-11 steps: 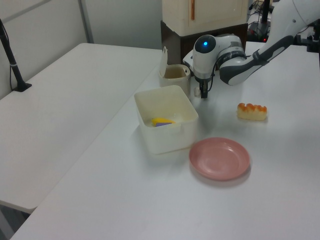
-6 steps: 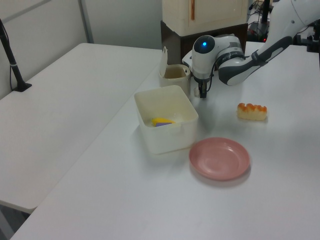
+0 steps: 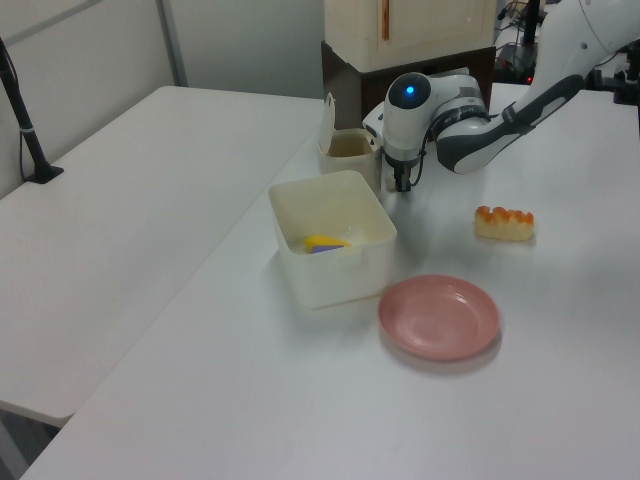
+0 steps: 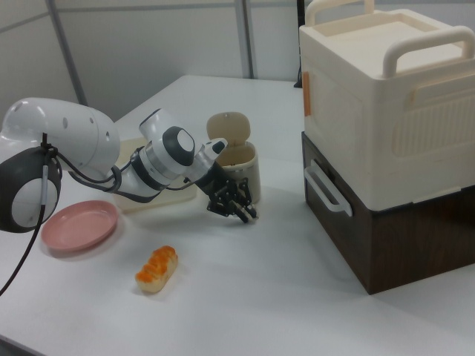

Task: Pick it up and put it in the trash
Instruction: 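Lift the held scrap up over the open bin mouth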

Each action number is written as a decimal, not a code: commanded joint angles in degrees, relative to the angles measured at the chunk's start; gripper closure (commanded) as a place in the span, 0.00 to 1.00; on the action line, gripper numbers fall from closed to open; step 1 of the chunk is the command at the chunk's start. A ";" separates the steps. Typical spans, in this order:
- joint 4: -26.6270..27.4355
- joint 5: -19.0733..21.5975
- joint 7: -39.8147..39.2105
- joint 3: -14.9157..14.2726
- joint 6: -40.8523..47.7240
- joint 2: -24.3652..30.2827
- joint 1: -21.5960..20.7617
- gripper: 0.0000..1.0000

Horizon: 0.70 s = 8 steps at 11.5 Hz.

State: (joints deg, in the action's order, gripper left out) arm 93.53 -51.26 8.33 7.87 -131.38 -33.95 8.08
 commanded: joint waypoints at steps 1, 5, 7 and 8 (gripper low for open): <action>0.07 -2.18 -0.15 0.30 -1.42 -0.68 0.45 0.88; 0.25 -2.18 -3.05 0.30 -1.24 -0.16 0.62 0.99; 0.59 -2.09 -6.11 0.39 -0.81 1.42 0.71 0.99; 1.38 -1.66 -9.35 0.65 -0.54 2.82 1.15 0.99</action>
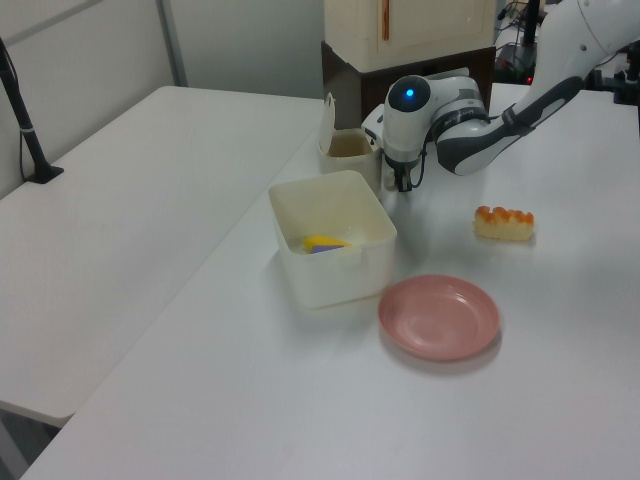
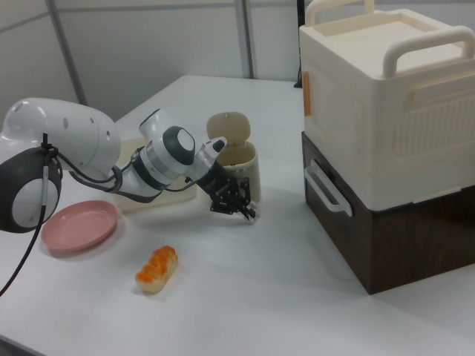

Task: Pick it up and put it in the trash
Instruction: 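Lift the held scrap up over the open bin mouth, then lower the gripper into the bin opening and open it to release the scrap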

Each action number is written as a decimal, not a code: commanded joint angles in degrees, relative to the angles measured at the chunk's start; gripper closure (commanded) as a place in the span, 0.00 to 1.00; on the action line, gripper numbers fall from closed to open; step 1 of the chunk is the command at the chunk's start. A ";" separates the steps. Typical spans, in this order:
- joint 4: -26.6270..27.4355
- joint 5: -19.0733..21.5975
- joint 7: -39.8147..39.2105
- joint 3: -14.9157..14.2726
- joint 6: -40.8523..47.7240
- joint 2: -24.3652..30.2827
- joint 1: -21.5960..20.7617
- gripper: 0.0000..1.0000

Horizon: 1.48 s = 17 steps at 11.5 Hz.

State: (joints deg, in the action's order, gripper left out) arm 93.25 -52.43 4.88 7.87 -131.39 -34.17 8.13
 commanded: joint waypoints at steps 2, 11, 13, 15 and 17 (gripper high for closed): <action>3.60 1.96 -12.66 2.40 3.39 6.38 2.50 0.99; -7.96 30.87 -49.33 2.59 30.26 16.42 6.11 0.99; -12.38 39.47 -46.21 2.32 32.68 16.33 6.02 0.98; -13.00 41.97 -32.55 2.32 28.93 15.11 5.67 0.98; -12.83 42.15 -25.47 2.41 25.48 14.23 5.24 0.98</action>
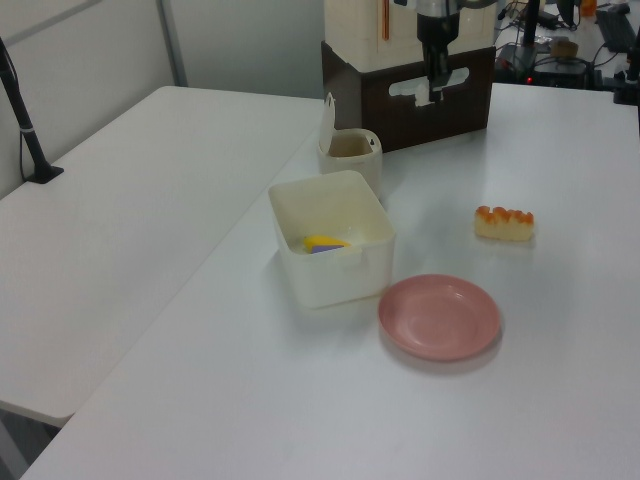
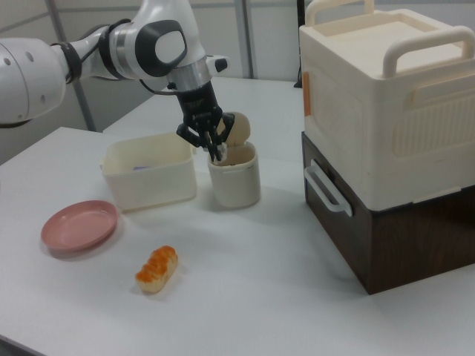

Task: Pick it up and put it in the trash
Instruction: 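Lower the gripper into the bin opening and open it to release the scrap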

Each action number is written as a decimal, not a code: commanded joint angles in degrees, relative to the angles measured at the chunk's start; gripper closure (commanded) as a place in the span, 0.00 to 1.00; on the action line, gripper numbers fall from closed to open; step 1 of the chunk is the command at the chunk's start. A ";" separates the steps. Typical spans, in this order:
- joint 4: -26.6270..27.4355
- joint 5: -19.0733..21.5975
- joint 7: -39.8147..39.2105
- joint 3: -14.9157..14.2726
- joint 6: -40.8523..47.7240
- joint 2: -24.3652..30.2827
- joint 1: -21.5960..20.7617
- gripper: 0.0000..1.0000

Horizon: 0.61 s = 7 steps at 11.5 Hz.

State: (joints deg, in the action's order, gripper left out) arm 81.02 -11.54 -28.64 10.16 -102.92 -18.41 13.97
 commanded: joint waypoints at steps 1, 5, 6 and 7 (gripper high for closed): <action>-0.86 1.87 10.07 0.12 -3.08 -1.72 -0.70 0.98; -1.04 1.96 22.89 0.12 -9.64 -4.26 -1.93 0.98; -1.04 1.70 25.80 0.12 -10.89 -5.05 -2.46 0.98; -1.13 1.26 29.92 0.04 -12.99 -6.10 -3.33 0.98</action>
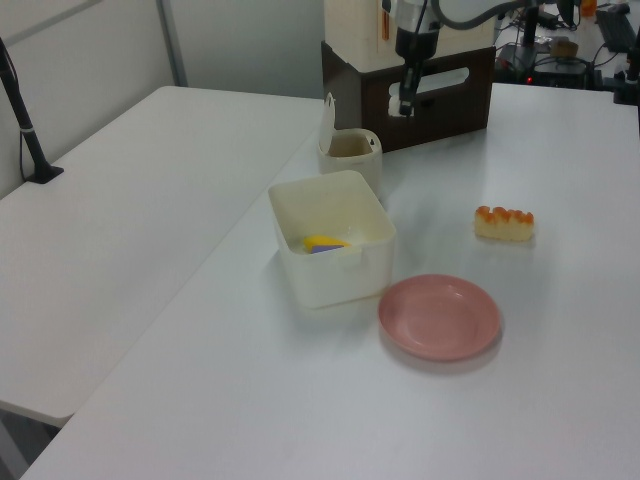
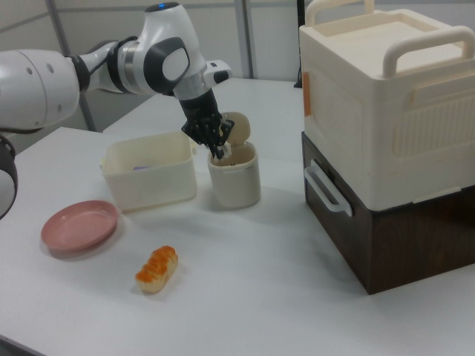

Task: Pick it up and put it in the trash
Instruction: 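Lower the gripper into the bin opening and open it to release the scrap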

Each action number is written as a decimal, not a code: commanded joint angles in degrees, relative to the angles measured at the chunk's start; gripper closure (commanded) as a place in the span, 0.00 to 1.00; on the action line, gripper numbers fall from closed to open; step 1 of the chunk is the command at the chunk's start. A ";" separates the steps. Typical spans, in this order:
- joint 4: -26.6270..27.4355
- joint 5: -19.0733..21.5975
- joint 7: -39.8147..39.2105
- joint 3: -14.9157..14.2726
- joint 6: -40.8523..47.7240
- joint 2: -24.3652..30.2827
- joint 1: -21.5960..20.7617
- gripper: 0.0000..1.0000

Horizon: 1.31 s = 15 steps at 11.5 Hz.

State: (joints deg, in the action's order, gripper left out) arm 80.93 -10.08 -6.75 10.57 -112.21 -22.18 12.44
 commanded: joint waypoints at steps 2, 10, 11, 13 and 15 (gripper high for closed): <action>-1.30 -3.96 16.72 -0.38 -7.48 -4.09 -3.20 0.98; -4.12 -7.06 26.16 -0.29 -9.60 -7.00 -3.82 0.95; -4.12 -7.23 27.74 -0.38 -10.65 -7.09 -3.82 0.95; -4.12 -7.50 28.20 -0.29 -11.01 -7.18 -3.91 0.94; -4.12 -7.50 28.20 -0.29 -11.01 -7.18 -3.91 0.64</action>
State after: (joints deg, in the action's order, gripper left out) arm 77.76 -16.47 19.61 10.57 -122.62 -28.83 9.31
